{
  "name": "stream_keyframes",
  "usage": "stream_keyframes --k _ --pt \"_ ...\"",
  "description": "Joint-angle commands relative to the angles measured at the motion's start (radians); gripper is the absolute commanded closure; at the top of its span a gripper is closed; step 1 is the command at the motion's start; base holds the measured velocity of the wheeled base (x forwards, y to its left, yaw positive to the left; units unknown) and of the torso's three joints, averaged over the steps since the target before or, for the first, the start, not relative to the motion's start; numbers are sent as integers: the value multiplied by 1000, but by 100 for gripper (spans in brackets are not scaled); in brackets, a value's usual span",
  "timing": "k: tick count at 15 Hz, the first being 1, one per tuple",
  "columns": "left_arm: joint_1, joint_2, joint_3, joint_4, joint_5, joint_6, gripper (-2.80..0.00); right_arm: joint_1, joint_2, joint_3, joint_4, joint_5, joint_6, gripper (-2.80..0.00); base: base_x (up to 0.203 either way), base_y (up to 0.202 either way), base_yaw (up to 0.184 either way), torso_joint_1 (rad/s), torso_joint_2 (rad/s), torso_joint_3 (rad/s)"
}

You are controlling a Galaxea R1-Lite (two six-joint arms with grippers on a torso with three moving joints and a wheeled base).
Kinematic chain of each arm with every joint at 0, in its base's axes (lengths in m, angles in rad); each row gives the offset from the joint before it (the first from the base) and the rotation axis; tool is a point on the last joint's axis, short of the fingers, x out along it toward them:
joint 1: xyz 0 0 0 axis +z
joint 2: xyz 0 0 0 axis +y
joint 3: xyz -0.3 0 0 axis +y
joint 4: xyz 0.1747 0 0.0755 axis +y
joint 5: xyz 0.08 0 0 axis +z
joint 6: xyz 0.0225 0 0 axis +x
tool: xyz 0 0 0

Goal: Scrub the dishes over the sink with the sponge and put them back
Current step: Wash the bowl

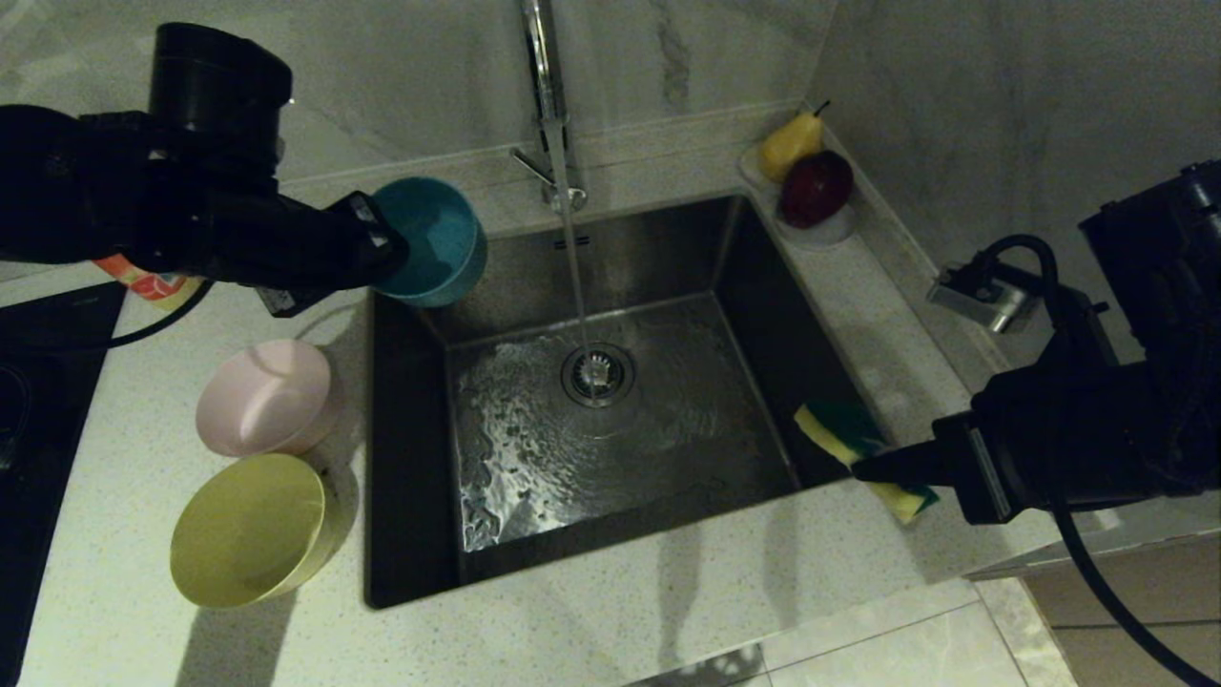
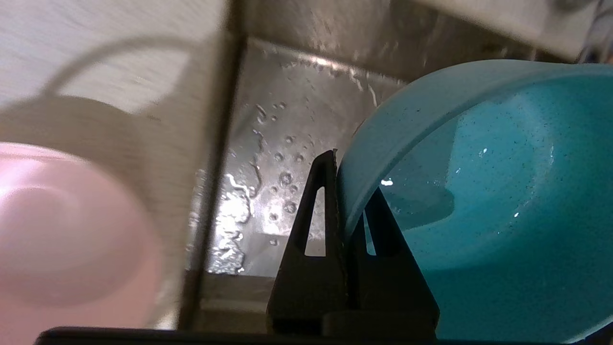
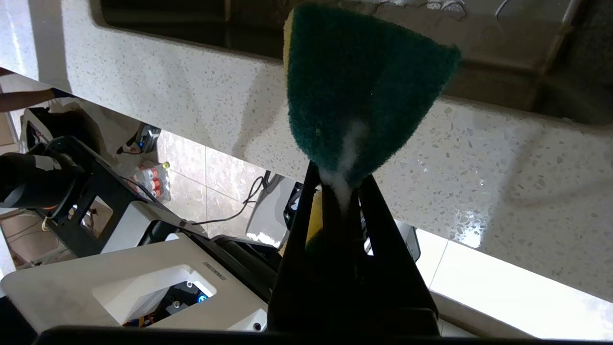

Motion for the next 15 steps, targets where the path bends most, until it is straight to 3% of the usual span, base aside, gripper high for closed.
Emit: stream_keyframes --k 1,6,15 --pt "-57 90 -43 1 44 -14 0 0 -20 6 4 0 1 0 0 0 0 0 0 0" --pt "-109 223 -157 6 67 -62 0 0 -44 14 10 2 -4 0 0 0 0 0 0 0" --pt "-169 320 -232 -12 66 -64 0 0 -69 22 4 26 -2 0 0 0 0 0 0 0"
